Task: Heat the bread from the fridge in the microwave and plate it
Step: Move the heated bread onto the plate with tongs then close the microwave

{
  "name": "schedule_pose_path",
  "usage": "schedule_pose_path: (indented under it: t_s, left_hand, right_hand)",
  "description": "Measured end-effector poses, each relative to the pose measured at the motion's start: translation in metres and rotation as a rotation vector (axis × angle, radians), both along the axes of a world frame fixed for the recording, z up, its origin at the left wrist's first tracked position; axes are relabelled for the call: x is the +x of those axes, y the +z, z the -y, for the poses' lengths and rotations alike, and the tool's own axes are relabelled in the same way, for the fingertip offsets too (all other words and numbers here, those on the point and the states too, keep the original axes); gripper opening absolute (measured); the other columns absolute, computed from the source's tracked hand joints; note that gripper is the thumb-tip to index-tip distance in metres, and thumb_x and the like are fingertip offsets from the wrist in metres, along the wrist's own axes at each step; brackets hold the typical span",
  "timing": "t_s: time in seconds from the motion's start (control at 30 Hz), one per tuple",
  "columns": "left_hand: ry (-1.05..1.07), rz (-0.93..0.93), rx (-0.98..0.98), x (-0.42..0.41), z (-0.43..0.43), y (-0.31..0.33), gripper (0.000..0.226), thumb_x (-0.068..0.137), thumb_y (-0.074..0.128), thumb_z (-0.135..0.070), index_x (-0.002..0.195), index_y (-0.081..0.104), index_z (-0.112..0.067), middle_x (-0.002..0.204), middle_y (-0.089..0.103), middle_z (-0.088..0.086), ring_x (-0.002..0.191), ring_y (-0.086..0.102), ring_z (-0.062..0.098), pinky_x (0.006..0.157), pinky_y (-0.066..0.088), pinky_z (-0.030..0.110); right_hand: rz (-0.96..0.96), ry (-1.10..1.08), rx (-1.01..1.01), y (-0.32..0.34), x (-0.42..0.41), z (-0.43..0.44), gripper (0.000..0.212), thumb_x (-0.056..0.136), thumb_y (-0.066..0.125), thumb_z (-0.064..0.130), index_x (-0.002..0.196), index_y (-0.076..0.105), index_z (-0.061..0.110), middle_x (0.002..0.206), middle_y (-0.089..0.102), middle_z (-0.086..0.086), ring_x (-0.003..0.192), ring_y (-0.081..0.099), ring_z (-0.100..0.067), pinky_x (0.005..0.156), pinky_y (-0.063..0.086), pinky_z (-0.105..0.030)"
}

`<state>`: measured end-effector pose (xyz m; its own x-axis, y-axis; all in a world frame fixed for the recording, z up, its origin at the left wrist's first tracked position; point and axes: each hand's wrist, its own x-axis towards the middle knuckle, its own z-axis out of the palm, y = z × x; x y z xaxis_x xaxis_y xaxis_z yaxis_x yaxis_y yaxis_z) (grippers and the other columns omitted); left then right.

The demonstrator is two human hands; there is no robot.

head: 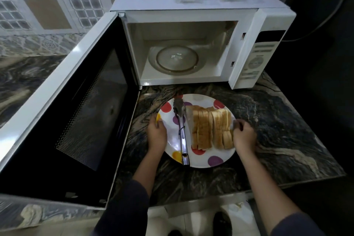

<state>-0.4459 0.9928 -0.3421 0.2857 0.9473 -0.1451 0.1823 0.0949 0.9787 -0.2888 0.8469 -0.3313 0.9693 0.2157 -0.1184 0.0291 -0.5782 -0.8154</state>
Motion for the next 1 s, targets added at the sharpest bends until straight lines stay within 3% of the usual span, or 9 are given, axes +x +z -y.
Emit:
schedule_pose_path:
  t_s: [0.27,0.47,0.6,0.77,0.87,0.93,1.0]
  left_hand:
    - [-0.057,0.119,-0.119,-0.015,0.026,0.013,0.034,0.098,0.037,-0.007,0.129,0.05,-0.005,0.123,0.06,0.017,0.113,0.058,0.03,0.1,0.046,0.047]
    - [-0.04,0.162,-0.124,-0.037,0.068,0.021,0.035,0.099,0.037,-0.008,0.132,0.049,-0.005,0.126,0.06,0.016,0.114,0.058,0.029,0.102,0.045,0.044]
    - [0.005,0.187,-0.12,-0.062,0.105,0.021,0.036,0.098,0.039,-0.008,0.133,0.048,-0.006,0.128,0.058,0.016,0.115,0.057,0.03,0.102,0.045,0.046]
    - [0.059,0.203,-0.122,-0.106,0.161,0.018,0.037,0.098,0.041,-0.01,0.134,0.049,-0.011,0.129,0.058,0.01,0.116,0.057,0.026,0.101,0.046,0.041]
    - [0.088,0.236,-0.157,-0.137,0.195,0.014,0.038,0.098,0.04,-0.007,0.135,0.047,-0.014,0.129,0.058,0.011,0.116,0.057,0.026,0.103,0.044,0.043]
    - [0.097,0.246,-0.154,-0.16,0.216,0.012,0.04,0.098,0.039,-0.004,0.135,0.046,-0.013,0.129,0.058,0.01,0.114,0.057,0.022,0.099,0.046,0.034]
    - [0.117,0.244,-0.148,-0.183,0.233,0.009,0.042,0.097,0.038,-0.002,0.138,0.044,-0.011,0.129,0.057,0.009,0.108,0.056,0.017,0.084,0.05,0.018]
  right_hand:
    - [-0.036,-0.14,0.226,0.004,-0.024,0.028,0.027,0.098,0.042,0.015,0.116,0.058,0.003,0.116,0.062,-0.018,0.106,0.057,-0.032,0.077,0.036,-0.026]
    - [-0.081,-0.136,0.384,0.017,-0.047,0.07,0.029,0.097,0.047,0.018,0.121,0.06,0.008,0.121,0.062,-0.014,0.109,0.058,-0.028,0.085,0.043,-0.03]
    - [-0.148,-0.105,0.469,0.024,-0.069,0.103,0.03,0.096,0.048,0.018,0.123,0.06,0.012,0.122,0.062,-0.008,0.103,0.055,-0.016,0.085,0.043,-0.028]
    - [-0.15,-0.036,0.525,0.027,-0.108,0.158,0.032,0.094,0.051,0.009,0.125,0.059,0.008,0.13,0.059,-0.007,0.119,0.053,-0.017,0.1,0.042,-0.029]
    - [-0.17,0.001,0.537,0.026,-0.135,0.188,0.031,0.093,0.052,0.007,0.123,0.06,0.004,0.129,0.059,-0.009,0.118,0.053,-0.017,0.096,0.04,-0.024]
    - [-0.185,0.024,0.541,0.023,-0.155,0.205,0.031,0.093,0.052,0.007,0.123,0.06,0.003,0.128,0.059,-0.009,0.112,0.052,-0.011,0.094,0.04,-0.023]
    - [-0.198,0.049,0.529,0.016,-0.174,0.219,0.031,0.093,0.053,0.01,0.123,0.06,0.006,0.128,0.06,-0.008,0.113,0.051,-0.01,0.093,0.039,-0.024]
